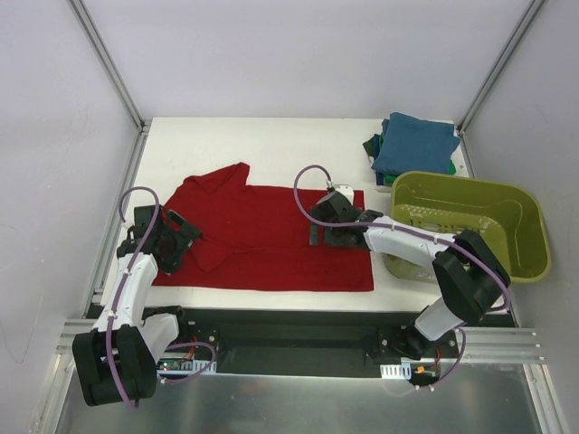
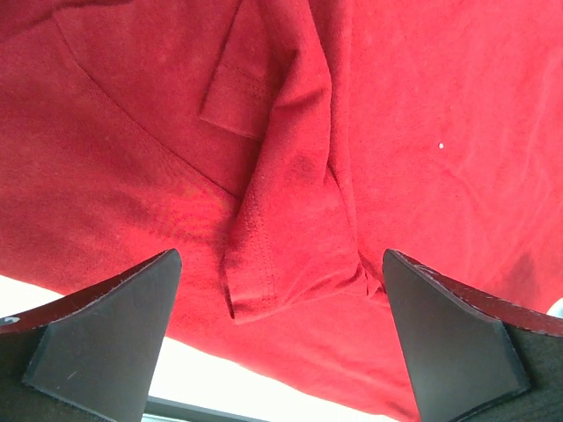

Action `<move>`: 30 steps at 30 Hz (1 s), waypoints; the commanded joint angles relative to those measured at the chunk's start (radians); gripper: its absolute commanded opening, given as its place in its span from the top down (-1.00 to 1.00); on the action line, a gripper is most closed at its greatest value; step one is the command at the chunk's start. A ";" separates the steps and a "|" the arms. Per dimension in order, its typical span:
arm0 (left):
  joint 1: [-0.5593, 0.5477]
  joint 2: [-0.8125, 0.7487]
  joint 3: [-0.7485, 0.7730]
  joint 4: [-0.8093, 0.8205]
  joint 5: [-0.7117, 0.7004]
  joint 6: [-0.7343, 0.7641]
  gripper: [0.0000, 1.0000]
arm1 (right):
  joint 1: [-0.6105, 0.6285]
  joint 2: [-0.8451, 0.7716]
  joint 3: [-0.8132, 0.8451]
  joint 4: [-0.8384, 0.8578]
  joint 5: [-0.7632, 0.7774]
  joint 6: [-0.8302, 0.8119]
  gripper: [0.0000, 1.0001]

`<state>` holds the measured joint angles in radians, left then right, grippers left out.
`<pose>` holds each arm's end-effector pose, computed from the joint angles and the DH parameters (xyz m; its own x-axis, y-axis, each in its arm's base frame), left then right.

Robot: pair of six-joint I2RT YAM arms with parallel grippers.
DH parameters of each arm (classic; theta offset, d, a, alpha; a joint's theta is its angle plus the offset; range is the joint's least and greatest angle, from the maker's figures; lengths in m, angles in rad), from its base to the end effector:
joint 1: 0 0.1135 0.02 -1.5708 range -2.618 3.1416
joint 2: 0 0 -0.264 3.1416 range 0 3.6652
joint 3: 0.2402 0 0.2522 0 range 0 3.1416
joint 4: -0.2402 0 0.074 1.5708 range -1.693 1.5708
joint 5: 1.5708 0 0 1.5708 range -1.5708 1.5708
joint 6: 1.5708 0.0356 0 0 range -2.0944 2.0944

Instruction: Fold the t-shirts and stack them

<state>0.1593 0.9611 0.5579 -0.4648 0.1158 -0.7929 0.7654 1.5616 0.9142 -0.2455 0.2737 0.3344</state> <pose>0.1866 0.0258 0.2056 -0.4690 -0.7920 -0.3908 -0.5955 0.6104 -0.5223 0.2353 0.2127 0.1933 -0.7094 -0.2433 -0.6615 -0.3303 0.9439 0.0070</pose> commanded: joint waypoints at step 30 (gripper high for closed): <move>-0.004 0.441 0.276 0.187 0.243 -0.014 -0.99 | 0.011 -0.400 -0.141 -0.103 0.067 -0.107 -0.99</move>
<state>0.1570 1.3205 0.7242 -0.3264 0.2920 -0.8043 0.7712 1.1923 0.7715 -0.3313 0.3004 0.2413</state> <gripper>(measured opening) 0.993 0.993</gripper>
